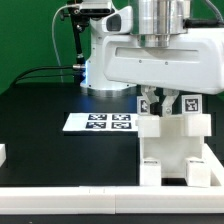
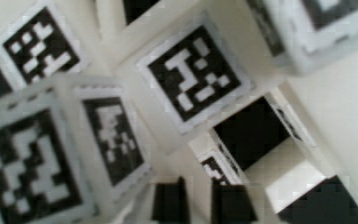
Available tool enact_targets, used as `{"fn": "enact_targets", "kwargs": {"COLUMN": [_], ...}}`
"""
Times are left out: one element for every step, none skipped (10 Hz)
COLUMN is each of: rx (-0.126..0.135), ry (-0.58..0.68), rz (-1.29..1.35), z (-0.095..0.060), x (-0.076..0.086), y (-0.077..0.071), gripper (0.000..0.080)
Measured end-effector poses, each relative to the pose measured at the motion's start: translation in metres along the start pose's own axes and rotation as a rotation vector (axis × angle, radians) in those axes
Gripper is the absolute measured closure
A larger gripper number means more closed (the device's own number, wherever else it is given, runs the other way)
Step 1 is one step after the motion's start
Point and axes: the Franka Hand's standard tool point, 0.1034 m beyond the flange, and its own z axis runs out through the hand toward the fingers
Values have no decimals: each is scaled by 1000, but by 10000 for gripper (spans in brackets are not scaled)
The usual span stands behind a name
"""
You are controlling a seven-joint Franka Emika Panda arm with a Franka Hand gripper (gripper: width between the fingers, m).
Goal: Assemble chair
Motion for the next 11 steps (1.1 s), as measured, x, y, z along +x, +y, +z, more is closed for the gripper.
{"fn": "enact_targets", "kwargs": {"rx": [10,8,8,8,5,6,16,23,23,23,23], "ry": [-3,1,3,7,14,26,51,60,60,59,58], "rz": [68,49,50,45,43,39,37,39,38,48,54], "z": [-1,-1,-1,0,5,9,12,12,12,12,12], "x": [3,5,6,11,15,19,25,26,25,25,24], "y": [-1,-2,-3,-4,-7,-12,-19,-24,-24,-24,-25], "gripper": [789,796,796,798,798,798,798,798,798,798,798]}}
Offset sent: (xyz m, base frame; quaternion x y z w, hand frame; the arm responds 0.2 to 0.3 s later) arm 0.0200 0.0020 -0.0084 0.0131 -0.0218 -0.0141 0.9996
